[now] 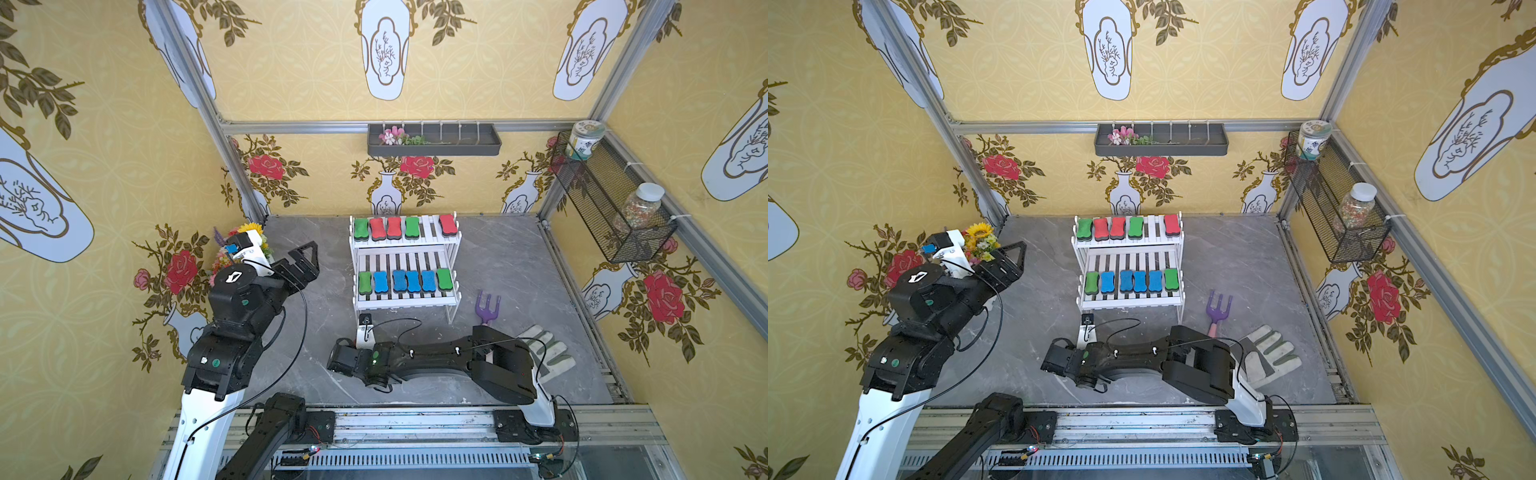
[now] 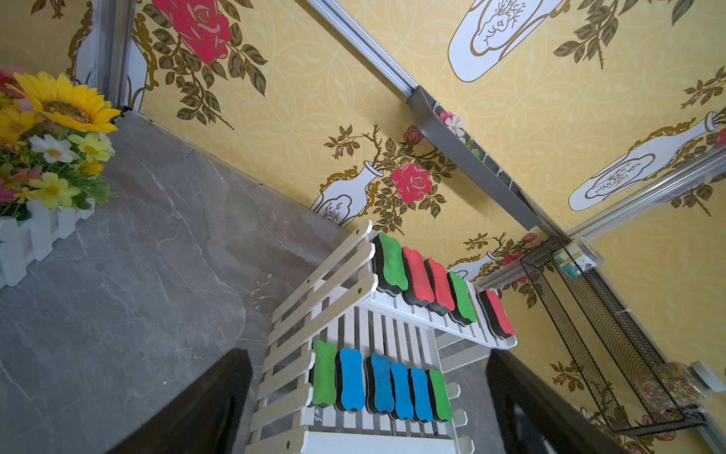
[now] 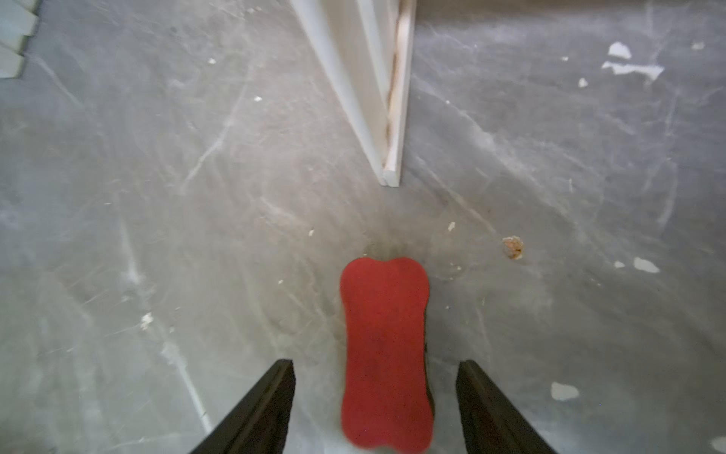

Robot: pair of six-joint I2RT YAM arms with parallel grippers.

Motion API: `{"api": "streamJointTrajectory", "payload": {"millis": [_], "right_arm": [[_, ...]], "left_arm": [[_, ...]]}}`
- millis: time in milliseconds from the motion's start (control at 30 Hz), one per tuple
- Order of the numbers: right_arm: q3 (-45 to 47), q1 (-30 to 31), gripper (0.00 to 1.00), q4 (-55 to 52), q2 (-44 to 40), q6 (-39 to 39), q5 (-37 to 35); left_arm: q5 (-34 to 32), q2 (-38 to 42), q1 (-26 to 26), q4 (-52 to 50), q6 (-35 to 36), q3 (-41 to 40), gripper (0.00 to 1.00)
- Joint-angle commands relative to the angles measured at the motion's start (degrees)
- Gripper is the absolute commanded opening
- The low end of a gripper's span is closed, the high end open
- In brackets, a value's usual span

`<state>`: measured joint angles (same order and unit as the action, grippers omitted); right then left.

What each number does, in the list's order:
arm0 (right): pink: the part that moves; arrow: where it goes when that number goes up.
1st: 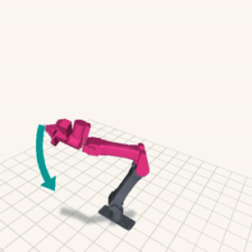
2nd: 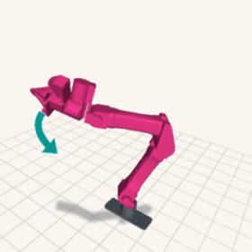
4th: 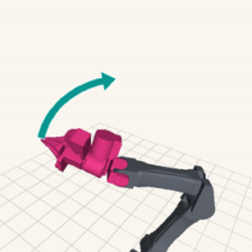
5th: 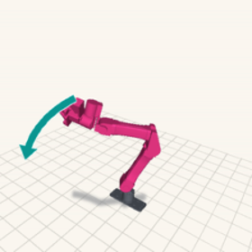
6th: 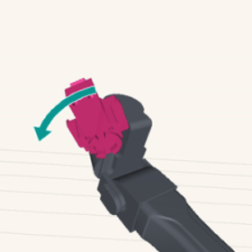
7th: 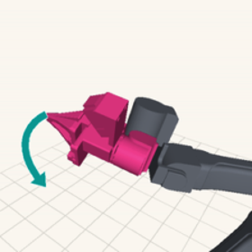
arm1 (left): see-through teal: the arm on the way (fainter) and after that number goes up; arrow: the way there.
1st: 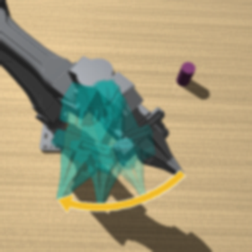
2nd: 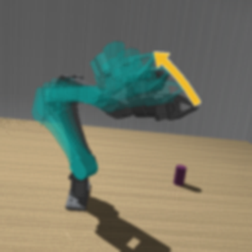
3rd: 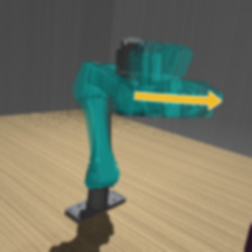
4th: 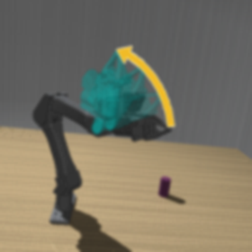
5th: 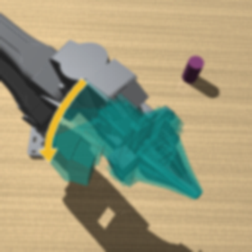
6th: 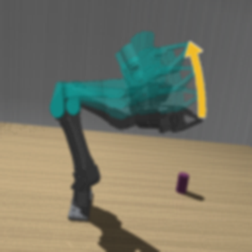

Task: Remove the whiteboard erasers from the shelf
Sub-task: Place the whiteboard eraser at the center of the board, then pick up the whiteboard eraser from the shelf.

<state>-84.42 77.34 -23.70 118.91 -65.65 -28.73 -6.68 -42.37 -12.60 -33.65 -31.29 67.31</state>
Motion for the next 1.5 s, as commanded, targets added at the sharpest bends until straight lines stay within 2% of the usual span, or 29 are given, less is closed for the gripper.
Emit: {"api": "streamJointTrajectory", "payload": {"millis": [0, 133, 333, 433, 533, 667, 733, 833, 967, 1167, 1333, 1467], "right_arm": [[-0.63, 0.83, 0.70, -2.51, -2.94, 2.26, -2.89], [-1.93, 2.98, 0.70, -6.85, -7.12, 5.58, -5.70], [-2.82, 2.73, 0.67, -15.30, -16.26, 8.74, -8.76], [-3.67, 1.34, 0.66, -19.43, -20.94, 9.84, -10.43], [-2.60, 0.72, 0.65, -22.15, -27.05, 9.83, -15.05], [0.82, -0.63, 0.64, -26.12, -34.06, 5.93, -19.60], [3.35, -1.54, 0.64, -28.72, -37.54, 2.48, -21.37], [6.25, -2.89, 0.64, -31.34, -42.39, -0.41, -23.11], [9.64, -3.07, 0.63, -34.97, -48.05, -3.65, -26.07], [16.30, -3.60, 0.63, -38.40, -55.02, -8.51, -26.30], [21.11, -3.95, 0.63, -38.52, -61.61, -8.47, -26.09], [23.69, -4.60, 0.64, -38.54, -65.60, -7.60, -25.65]], "left_arm": [[0.51, -0.02, 0.06, -0.19, 0.64, 0.20, 1.00], [2.77, 0.42, 0.05, 0.71, -0.39, -1.88, 1.00], [9.69, -1.49, -0.03, 2.65, -0.24, -4.68, 0.99], [13.00, -2.67, -0.02, 3.73, -0.50, -4.92, 0.96], [16.90, -4.84, -0.06, 4.97, -1.16, -3.93, 0.93], [19.79, -10.18, -1.24, 5.17, -1.69, 0.08, 0.87], [18.72, -13.11, -3.27, 4.73, -1.51, 3.30, 0.87], [13.74, -18.78, -8.63, 3.08, -0.26, 9.46, 0.86], [5.79, -29.50, -18.25, -1.79, 1.98, 20.42, 0.82], [-5.67, -47.21, -26.65, -12.94, 5.45, 41.85, 0.75], [-10.07, -60.00, -28.89, -20.36, 5.67, 55.42, 0.72], [-14.27, -66.87, -31.02, -23.81, 6.11, 64.57, 0.70]]}}
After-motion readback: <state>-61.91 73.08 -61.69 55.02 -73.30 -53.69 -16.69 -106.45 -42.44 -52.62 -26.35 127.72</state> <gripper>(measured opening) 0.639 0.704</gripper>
